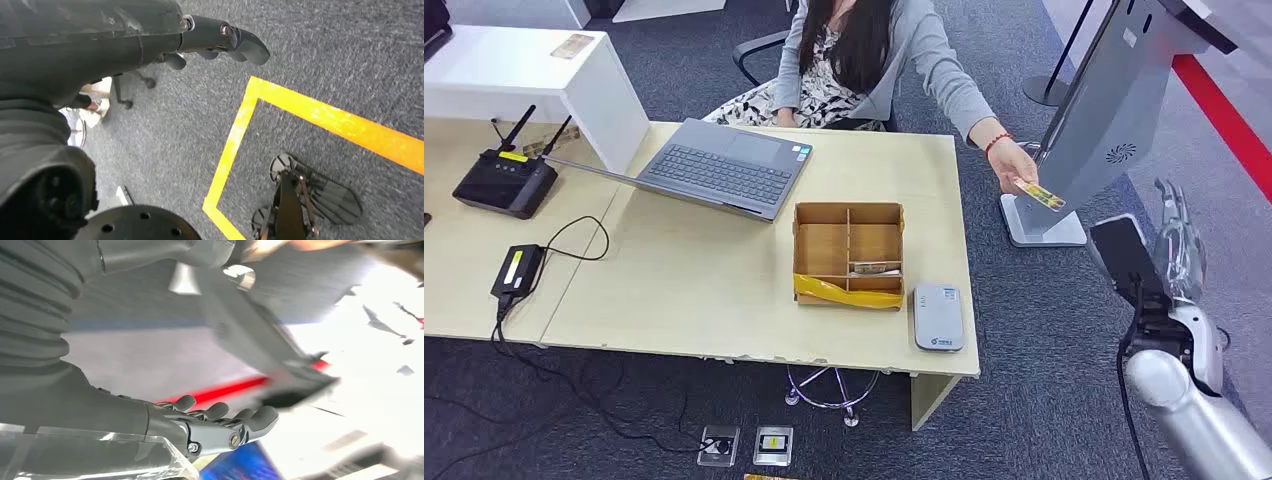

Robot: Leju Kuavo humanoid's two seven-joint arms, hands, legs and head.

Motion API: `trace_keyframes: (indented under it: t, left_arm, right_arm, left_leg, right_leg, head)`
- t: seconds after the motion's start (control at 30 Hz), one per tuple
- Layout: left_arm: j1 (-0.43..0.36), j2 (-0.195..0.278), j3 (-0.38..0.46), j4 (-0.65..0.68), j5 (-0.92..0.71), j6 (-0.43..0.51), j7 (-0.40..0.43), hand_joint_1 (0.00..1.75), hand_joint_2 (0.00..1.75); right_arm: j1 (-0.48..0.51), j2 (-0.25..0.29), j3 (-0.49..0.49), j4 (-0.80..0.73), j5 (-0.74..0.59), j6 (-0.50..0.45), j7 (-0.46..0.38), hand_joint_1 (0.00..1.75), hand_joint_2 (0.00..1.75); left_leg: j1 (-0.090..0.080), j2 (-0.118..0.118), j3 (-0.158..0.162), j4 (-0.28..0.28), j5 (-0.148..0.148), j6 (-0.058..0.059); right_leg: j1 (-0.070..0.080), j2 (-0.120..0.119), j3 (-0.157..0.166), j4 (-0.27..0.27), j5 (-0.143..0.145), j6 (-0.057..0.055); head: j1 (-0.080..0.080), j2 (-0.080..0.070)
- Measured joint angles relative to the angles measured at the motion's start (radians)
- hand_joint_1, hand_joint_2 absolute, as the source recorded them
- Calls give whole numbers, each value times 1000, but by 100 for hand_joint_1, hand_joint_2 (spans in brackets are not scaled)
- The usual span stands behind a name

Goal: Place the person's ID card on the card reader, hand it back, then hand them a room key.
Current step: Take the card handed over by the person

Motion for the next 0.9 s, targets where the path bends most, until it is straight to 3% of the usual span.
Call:
trace_keyframes:
  t: [0.3,0.57,0.9]
  left_arm:
    - [1,5,-2,0,-14,-3,35,0,0]
    - [1,7,-11,0,-17,0,41,0,0]
    - [2,10,-16,0,-4,5,36,0,0]
  right_arm:
    - [-85,60,68,22,21,8,-95,0,175]
    - [-146,135,156,171,103,-17,-154,0,175]
    - [-198,239,206,367,3,-12,-251,0,175]
  left_leg:
    - [0,-5,-5,0,1,-1]
    - [0,-5,-6,0,2,-1]
    - [0,-5,-7,0,2,-1]
  right_leg:
    - [0,-5,-3,0,0,0]
    - [0,-4,-4,1,0,0]
    - [0,-4,-4,1,0,0]
  head:
    - [0,0]
    - [0,0]
    - [0,0]
